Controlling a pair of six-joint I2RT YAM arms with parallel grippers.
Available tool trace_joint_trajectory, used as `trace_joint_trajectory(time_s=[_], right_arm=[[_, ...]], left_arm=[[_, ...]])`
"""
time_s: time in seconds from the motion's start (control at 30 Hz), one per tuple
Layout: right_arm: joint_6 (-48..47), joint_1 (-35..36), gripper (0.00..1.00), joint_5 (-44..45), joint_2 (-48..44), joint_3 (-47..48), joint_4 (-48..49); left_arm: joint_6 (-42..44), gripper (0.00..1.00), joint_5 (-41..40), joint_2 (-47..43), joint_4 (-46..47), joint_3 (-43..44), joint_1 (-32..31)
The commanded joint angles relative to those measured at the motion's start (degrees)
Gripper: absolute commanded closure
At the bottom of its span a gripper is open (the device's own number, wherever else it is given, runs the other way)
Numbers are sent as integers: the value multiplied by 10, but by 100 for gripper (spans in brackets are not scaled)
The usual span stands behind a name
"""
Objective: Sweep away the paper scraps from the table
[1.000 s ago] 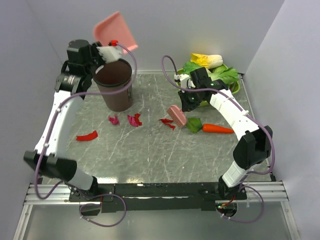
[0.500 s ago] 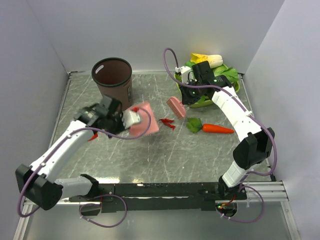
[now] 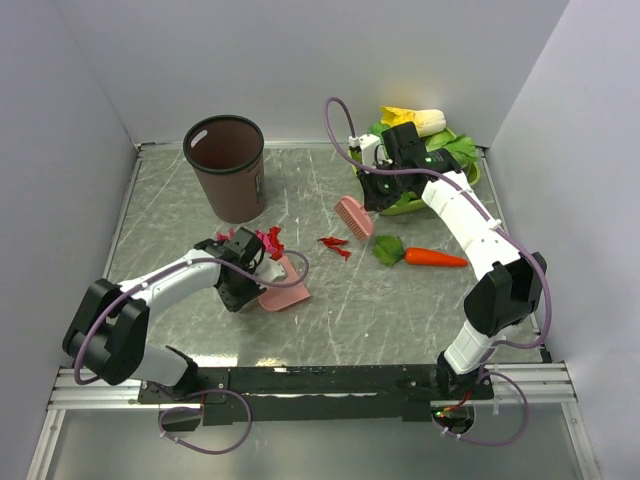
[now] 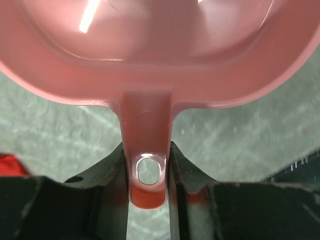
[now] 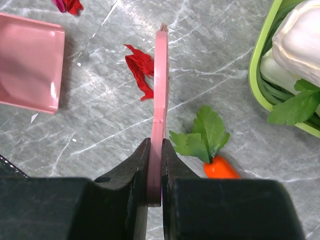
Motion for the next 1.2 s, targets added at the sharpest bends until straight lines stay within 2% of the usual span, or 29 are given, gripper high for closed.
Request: trace_joint_trajectory(time_s=[0.0, 0.03, 0.1, 0.13, 0.2, 0.27, 0.33, 0.57, 0.6, 0.67, 0.7, 0.73, 0.9, 1.0, 1.17], right_arm=[[-4, 6, 100, 13, -13, 15, -4], [-5, 6, 100, 15, -17, 14, -4], [-8, 8, 100, 17, -21, 5, -5], [-8, 8, 100, 18, -23, 2, -6], [-8, 9, 100, 20, -26, -5, -6], [-8, 10, 100, 20, -27, -8, -5], [-6, 10, 100, 20, -27, -9, -3], [-3, 11, 100, 16, -23, -14, 0], [-3, 12, 100, 16, -23, -15, 1], [-7, 14, 100, 15, -21, -19, 3], [-10, 16, 100, 17, -16, -21, 5], [-13, 17, 100, 19, -14, -22, 7], [-29, 33, 100, 75, 20, -16, 41], [-26, 46, 100, 119, 54, 2, 46], [-17, 72, 100, 95, 74, 7, 33]], left_arm=[[-43, 99, 18, 4, 112, -22, -2], [-45, 99, 21, 6, 119, -25, -2], [-52, 88, 32, 13, 136, -29, -2], [-55, 68, 35, 14, 141, -35, -2], [-59, 46, 41, 8, 156, -44, -2], [-58, 39, 40, -6, 170, -61, -2], [-59, 37, 37, -15, 177, -75, -2], [-73, 56, 39, -53, 172, -78, 0], [-73, 66, 41, -53, 168, -76, 1], [-74, 79, 45, -51, 149, -66, 3], [-75, 94, 44, -52, 140, -62, 6], [-75, 99, 46, -55, 124, -51, 11], [-58, 99, 33, -86, 57, -19, 46], [-43, 99, 18, -133, 9, -13, 71], [-16, 99, -15, -233, -46, -35, 103]])
